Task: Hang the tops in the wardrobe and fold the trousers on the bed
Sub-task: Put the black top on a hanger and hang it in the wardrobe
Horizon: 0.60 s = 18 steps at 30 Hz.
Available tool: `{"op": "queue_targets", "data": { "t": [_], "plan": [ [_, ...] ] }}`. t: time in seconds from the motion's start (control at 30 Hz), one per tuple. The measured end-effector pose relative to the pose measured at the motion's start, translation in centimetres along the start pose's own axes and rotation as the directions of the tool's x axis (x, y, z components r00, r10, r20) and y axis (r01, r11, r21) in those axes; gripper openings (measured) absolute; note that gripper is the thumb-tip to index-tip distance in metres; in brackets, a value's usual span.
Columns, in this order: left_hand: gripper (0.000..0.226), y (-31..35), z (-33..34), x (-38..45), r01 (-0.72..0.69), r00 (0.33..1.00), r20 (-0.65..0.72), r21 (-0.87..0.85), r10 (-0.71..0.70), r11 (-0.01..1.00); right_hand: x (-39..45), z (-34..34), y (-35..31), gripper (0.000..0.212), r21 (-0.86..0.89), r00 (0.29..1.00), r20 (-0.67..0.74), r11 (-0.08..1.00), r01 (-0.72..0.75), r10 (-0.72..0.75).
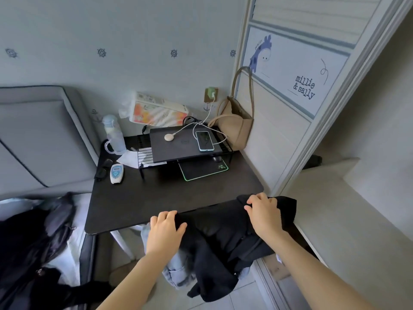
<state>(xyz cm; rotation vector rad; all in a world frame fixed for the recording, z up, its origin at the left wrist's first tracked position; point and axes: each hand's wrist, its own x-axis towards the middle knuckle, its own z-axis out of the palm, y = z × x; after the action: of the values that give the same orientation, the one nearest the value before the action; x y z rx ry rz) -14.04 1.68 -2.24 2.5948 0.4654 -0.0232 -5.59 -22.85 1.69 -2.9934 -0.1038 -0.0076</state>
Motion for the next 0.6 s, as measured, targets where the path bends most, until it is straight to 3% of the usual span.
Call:
{"op": "queue_targets", "data": {
  "t": [0.1,0.2,0.33,0.6],
  "plan": [
    [0.054,0.1,0.5,0.4,0.014,1.0,-0.005,0.029,-0.013,0.999,0.1,-0.2,-0.6,0.013,-0.036,0.999,-0.013,0.999,-0.03,0.029],
    [0.051,-0.4,0.3,0.5,-0.008,1.0,0.004,-0.02,0.008,1.0,0.0,-0.7,-1.7,0.015,-0.063,0.999,-0.02,0.997,-0.047,0.046],
    [0.037,-2.6,-1.3,0.2,0.021,1.0,0.001,-0.198,-0.021,0.98,0.4,-1.5,-6.8,0.012,0.073,0.975,-0.092,0.975,0.211,-0.204],
    [0.025,-15.4,-7.2,-2.7,0.264,0.933,-0.135,-0.369,-0.332,0.891,-1.4,2.4,-24.4,0.021,0.298,0.818,0.046,0.789,0.537,-0.574]
  ]
}}
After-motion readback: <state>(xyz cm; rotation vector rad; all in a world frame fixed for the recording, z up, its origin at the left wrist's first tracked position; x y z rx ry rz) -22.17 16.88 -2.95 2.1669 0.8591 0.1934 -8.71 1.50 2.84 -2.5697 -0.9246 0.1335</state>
